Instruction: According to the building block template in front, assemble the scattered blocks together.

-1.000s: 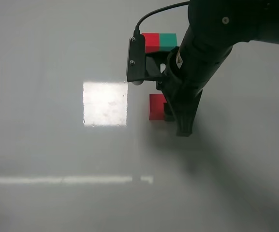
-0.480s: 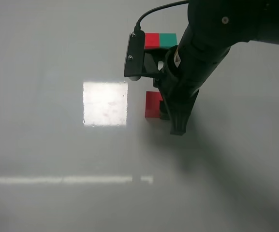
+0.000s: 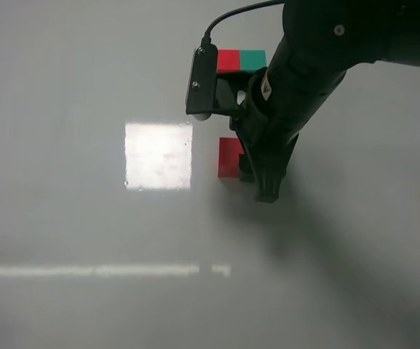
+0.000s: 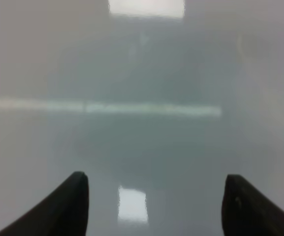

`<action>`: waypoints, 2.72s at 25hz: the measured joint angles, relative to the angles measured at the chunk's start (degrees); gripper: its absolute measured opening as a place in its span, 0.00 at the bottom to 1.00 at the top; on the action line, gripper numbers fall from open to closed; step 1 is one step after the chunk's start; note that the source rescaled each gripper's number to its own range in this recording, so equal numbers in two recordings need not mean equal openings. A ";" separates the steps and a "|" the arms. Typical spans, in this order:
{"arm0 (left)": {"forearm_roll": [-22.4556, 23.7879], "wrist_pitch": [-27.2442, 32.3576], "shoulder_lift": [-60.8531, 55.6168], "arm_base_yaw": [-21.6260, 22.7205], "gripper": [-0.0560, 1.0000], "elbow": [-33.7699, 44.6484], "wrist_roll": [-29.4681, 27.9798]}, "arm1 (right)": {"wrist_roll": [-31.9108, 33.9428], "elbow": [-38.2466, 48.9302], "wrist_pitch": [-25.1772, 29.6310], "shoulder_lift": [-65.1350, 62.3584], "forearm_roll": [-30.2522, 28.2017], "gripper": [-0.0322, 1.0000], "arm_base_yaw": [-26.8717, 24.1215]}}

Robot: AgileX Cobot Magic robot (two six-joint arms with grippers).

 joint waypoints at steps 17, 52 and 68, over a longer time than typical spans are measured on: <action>0.00 0.00 0.00 0.00 0.49 0.00 -0.07 | 1.52 -6.37 4.95 -2.30 3.31 0.95 0.12; 0.00 0.00 0.00 0.00 0.49 0.00 -0.07 | 27.31 0.71 6.87 -18.82 20.14 0.84 -49.83; 0.00 0.00 0.00 0.00 0.49 0.00 -0.02 | 33.31 37.50 -0.66 -59.21 20.19 0.84 -49.83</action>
